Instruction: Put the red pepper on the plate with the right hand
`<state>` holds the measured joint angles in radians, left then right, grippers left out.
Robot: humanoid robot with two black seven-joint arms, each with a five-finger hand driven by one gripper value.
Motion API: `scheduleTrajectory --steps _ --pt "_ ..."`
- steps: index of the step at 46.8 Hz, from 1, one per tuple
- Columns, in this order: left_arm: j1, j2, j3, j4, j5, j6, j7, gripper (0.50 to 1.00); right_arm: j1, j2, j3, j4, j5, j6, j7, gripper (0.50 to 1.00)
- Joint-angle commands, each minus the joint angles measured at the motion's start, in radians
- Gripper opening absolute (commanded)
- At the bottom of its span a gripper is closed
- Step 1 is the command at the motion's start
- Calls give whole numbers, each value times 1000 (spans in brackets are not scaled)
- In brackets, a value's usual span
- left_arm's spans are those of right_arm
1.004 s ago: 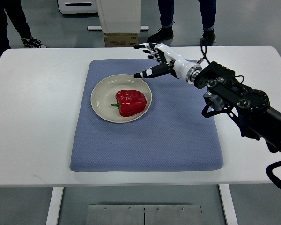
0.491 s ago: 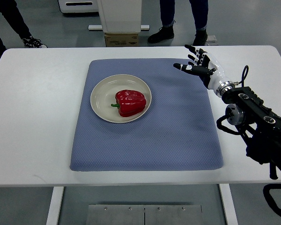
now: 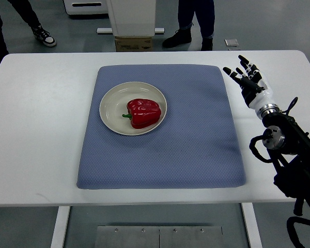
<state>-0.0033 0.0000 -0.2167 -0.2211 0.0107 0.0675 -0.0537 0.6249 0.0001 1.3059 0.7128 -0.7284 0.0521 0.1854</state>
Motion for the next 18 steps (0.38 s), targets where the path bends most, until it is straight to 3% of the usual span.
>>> scheduleTrajectory --steps 1,18 --pt "0 0 0 -1 0 0 0 1000 -4 0 4 2 0 0 0 1000" --pt "0 0 0 0 0 0 0 1000 -37 0 4 2 46 -6 14 1000"
